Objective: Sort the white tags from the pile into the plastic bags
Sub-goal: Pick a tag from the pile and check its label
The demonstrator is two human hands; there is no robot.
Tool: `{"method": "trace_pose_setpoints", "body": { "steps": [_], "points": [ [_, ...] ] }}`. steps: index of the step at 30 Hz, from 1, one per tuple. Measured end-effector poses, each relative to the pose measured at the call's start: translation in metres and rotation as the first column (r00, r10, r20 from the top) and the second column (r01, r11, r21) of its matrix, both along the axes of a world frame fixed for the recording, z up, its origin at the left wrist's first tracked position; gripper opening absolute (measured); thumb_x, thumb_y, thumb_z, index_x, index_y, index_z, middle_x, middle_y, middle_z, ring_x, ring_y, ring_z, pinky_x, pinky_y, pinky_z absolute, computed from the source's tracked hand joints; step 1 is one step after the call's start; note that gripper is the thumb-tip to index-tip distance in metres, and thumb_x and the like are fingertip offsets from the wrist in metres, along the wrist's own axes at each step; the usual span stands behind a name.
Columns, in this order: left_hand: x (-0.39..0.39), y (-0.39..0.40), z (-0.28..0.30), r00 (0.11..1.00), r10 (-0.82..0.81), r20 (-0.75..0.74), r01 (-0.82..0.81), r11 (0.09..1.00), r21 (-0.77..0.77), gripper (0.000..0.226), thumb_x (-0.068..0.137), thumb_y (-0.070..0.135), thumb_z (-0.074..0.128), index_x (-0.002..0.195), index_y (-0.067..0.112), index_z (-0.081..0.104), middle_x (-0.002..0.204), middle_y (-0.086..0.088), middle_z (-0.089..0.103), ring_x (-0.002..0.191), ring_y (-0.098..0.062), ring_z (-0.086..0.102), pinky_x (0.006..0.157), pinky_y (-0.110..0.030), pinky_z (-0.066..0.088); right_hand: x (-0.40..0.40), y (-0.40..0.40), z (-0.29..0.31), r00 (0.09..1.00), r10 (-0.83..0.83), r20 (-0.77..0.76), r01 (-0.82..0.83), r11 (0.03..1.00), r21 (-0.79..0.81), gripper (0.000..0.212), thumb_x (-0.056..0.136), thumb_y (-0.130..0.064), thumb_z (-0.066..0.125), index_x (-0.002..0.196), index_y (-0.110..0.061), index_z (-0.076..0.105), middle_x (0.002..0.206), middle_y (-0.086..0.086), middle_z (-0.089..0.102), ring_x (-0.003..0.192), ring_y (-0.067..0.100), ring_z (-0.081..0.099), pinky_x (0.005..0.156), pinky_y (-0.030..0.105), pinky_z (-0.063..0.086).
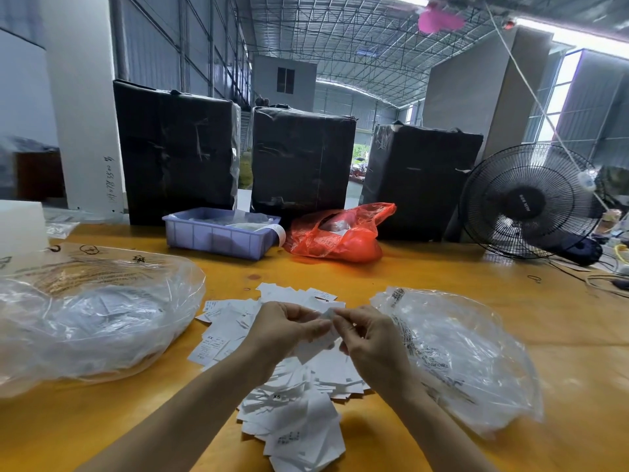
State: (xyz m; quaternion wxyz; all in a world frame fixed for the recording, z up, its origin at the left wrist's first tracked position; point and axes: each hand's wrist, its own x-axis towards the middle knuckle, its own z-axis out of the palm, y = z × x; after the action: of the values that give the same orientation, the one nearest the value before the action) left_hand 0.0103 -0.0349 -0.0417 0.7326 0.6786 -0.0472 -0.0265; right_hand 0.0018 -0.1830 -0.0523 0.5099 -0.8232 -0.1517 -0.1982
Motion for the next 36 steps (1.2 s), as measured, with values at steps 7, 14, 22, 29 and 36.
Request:
{"method": "trace_pose_setpoints", "body": {
  "steps": [7, 14, 22, 29, 36],
  "points": [
    [0.002, -0.001, -0.004, 0.998, 0.055, 0.022, -0.056, 0.998, 0.017, 0.008, 0.066, 0.017, 0.08, 0.07, 0.013, 0.075, 0.071, -0.009, 0.073, 0.065, -0.017, 0.068, 0.055, -0.024, 0.05, -0.004, 0.0, 0.004, 0.997, 0.049, -0.054, -0.041, 0.988, 0.15, 0.016, 0.086, -0.007, 0.066, 0.1, -0.012, 0.071, 0.081, 0.004, 0.069, 0.069, 0.017, 0.066, 0.068, 0.033, 0.058],
    [0.002, -0.005, -0.007, 0.98, 0.199, -0.031, -0.201, 0.964, -0.172, 0.014, 0.074, 0.015, 0.076, 0.08, 0.004, 0.071, 0.08, -0.019, 0.071, 0.069, -0.027, 0.065, 0.061, -0.032, 0.052, -0.009, 0.005, 0.004, 0.975, 0.165, -0.148, -0.144, 0.979, 0.142, 0.023, 0.079, -0.017, 0.075, 0.101, -0.018, 0.072, 0.097, 0.004, 0.069, 0.078, 0.014, 0.064, 0.073, 0.03, 0.056],
    [-0.006, -0.01, 0.002, 0.983, 0.032, -0.18, -0.071, 0.974, -0.215, 0.013, 0.079, 0.024, 0.07, 0.075, 0.012, 0.074, 0.066, -0.009, 0.069, 0.056, -0.017, 0.06, 0.047, -0.022, 0.046, -0.008, -0.002, 0.012, 0.943, 0.152, -0.296, 0.006, 0.883, 0.47, 0.007, 0.082, -0.004, 0.068, 0.078, -0.009, 0.07, 0.064, 0.004, 0.065, 0.06, 0.012, 0.058, 0.062, 0.024, 0.049],
    [0.0, -0.004, 0.002, 0.972, 0.004, -0.237, -0.045, 0.984, -0.17, 0.022, 0.084, 0.025, 0.066, 0.068, 0.013, 0.074, 0.08, -0.011, 0.072, 0.076, -0.025, 0.057, 0.061, -0.031, 0.043, -0.01, -0.004, 0.016, 0.907, 0.173, -0.384, 0.031, 0.882, 0.47, 0.02, 0.07, -0.032, 0.074, 0.083, -0.018, 0.072, 0.075, 0.001, 0.072, 0.07, 0.012, 0.062, 0.067, 0.026, 0.043],
    [0.004, -0.001, 0.002, 0.975, -0.026, -0.222, -0.003, 0.992, -0.13, 0.02, 0.084, 0.025, 0.067, 0.085, 0.006, 0.07, 0.085, -0.013, 0.069, 0.075, -0.023, 0.061, 0.058, -0.029, 0.05, -0.009, -0.005, 0.013, 0.939, 0.136, -0.317, 0.002, 0.916, 0.4, 0.004, 0.076, -0.008, 0.074, 0.075, -0.012, 0.074, 0.065, 0.004, 0.07, 0.056, 0.007, 0.058, 0.054, 0.017, 0.044]
  ]
}}
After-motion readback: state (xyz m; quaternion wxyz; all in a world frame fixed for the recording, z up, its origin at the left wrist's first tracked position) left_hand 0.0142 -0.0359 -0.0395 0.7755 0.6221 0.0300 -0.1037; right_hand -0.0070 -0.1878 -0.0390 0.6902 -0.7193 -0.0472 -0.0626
